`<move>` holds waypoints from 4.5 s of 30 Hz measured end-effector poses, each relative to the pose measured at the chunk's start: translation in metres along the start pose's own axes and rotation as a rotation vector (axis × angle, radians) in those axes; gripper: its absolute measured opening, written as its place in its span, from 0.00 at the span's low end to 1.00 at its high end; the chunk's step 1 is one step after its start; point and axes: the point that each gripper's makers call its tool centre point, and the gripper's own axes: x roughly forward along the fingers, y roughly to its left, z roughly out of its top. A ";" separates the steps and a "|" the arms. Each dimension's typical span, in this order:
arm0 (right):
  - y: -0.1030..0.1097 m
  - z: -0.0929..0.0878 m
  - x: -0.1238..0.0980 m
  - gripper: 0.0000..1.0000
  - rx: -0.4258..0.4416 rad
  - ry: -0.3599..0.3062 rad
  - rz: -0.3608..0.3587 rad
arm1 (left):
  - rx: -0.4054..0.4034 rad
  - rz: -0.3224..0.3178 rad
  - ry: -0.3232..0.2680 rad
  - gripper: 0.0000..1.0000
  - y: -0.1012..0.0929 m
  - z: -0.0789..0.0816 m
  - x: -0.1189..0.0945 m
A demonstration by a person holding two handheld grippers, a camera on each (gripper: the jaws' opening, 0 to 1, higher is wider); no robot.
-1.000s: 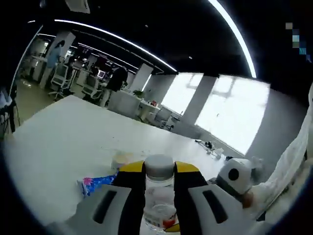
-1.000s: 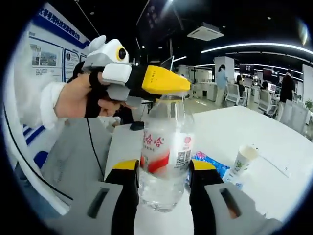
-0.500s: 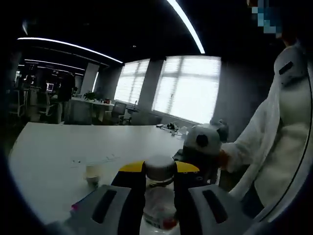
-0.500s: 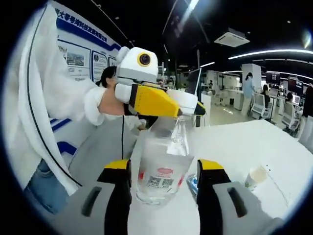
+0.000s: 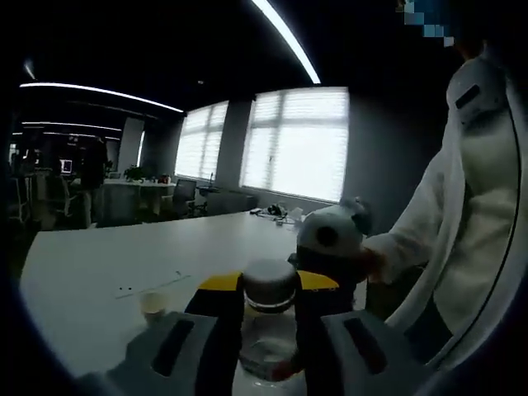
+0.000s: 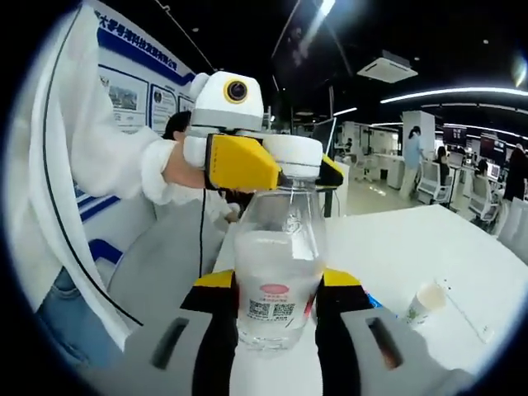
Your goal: Arrange the tabletop items into an orderly group along one side of the table until the central work area is clear of visible clutter.
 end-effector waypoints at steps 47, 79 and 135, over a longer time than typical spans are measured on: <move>-0.065 -0.064 -0.118 0.66 0.321 -0.068 -0.362 | -0.020 0.187 0.050 0.22 0.105 -0.005 0.036; -0.075 -0.129 -0.215 0.66 0.536 -0.035 -0.660 | 0.060 0.338 0.098 0.23 0.233 -0.026 0.069; -0.090 -0.157 -0.218 0.61 0.655 0.001 -0.683 | 0.110 0.252 0.229 0.23 0.287 -0.095 0.090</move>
